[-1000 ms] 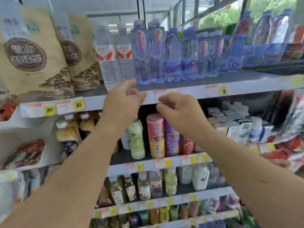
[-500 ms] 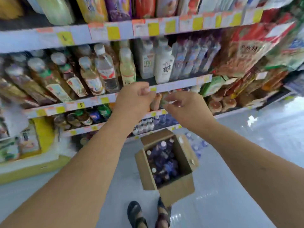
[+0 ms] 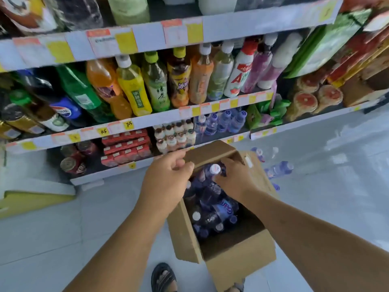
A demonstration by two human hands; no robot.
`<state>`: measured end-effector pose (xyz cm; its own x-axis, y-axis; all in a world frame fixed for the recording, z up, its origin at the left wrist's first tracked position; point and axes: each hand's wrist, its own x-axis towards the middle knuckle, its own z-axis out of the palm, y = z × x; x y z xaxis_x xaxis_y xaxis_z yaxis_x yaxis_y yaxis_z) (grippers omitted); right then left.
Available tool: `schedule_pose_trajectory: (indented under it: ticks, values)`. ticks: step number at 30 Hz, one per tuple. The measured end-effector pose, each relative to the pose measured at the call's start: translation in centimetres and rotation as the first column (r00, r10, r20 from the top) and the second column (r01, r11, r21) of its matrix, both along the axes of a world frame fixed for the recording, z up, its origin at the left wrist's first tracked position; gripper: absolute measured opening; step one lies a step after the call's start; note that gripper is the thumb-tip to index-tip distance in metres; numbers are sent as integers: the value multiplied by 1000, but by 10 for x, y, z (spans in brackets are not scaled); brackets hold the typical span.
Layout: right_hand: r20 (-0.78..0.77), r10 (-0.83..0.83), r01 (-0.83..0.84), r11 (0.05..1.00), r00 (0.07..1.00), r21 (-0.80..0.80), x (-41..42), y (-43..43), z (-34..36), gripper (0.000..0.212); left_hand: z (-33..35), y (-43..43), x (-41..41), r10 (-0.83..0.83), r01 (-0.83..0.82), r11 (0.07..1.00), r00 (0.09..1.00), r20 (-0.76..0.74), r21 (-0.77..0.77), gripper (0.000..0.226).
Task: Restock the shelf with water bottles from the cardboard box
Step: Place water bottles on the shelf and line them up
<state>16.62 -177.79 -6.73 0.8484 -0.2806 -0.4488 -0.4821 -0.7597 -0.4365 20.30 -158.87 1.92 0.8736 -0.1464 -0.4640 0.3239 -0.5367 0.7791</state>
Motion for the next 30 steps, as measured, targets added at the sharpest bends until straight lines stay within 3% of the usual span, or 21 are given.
schedule_pose_trajectory:
  ticks: [6,13,18,20,22,25,28,30]
  values:
    - [34,-1,2,999,999,-37,10,-3,-84,48,-66,14,-16,75,-69,995,994,-84,68,30]
    - [132,96,-93,995,987,-35,7,-5,-44,30,-43,7,-17,81,-80,997,992,-96,9,27]
    - [327,183,-181,983,927,-39,-7,-15,87,32,27,-7,-20,60,-67,994,995,-78,-91,28]
    - [374,203,-217,976,905,-4,-9,-19,157,20,71,-16,-20,79,-86,985,995,-56,-150,32]
    - [421,220,-241,971,880,-5,-11,-20,233,32,123,-22,-22,93,-96,969,995,-25,-226,31]
    - [499,202,-245,969,843,21,-16,-19,349,33,209,-23,-23,65,-73,931,997,-34,-358,27]
    - [564,194,-256,966,803,33,-22,-14,463,44,291,-15,-26,-124,109,854,992,4,-508,19]
    - [597,227,-274,962,769,-12,-28,-10,534,39,340,-8,-31,-247,243,819,967,63,-519,24]
